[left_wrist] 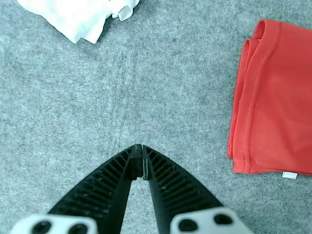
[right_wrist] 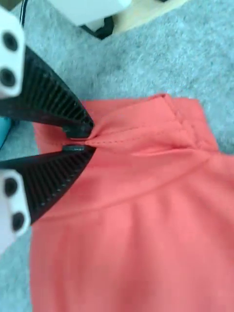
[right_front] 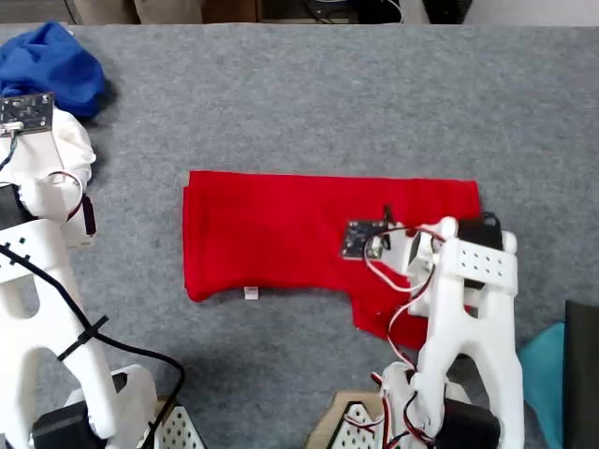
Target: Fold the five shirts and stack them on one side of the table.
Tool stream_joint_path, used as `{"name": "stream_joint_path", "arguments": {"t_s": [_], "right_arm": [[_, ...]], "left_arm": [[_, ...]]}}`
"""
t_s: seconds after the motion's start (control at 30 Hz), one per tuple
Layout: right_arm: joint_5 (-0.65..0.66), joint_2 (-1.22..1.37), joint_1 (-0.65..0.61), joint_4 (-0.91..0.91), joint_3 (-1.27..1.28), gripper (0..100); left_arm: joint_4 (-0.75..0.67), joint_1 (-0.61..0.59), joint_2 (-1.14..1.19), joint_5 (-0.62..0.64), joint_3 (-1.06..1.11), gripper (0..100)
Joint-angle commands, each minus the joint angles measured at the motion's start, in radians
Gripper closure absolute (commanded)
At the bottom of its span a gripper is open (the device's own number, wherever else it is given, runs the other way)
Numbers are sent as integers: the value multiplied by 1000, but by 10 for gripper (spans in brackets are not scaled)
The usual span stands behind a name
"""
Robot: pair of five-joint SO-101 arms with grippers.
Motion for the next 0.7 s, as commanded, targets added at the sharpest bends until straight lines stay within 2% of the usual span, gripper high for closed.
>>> {"name": "stream_joint_path", "arguments": {"t_s": [0.0, 0.33, 0.67], "right_arm": [[-5, 4, 1, 2, -81, 994], [34, 19, -58, -2, -188, 994], [41, 325, -27, -14, -450, 994]], "left_arm": [[-8, -11, -10, -3, -54, 980], [21, -83, -10, -3, -98, 979], [34, -89, -8, -3, -117, 979]]}}
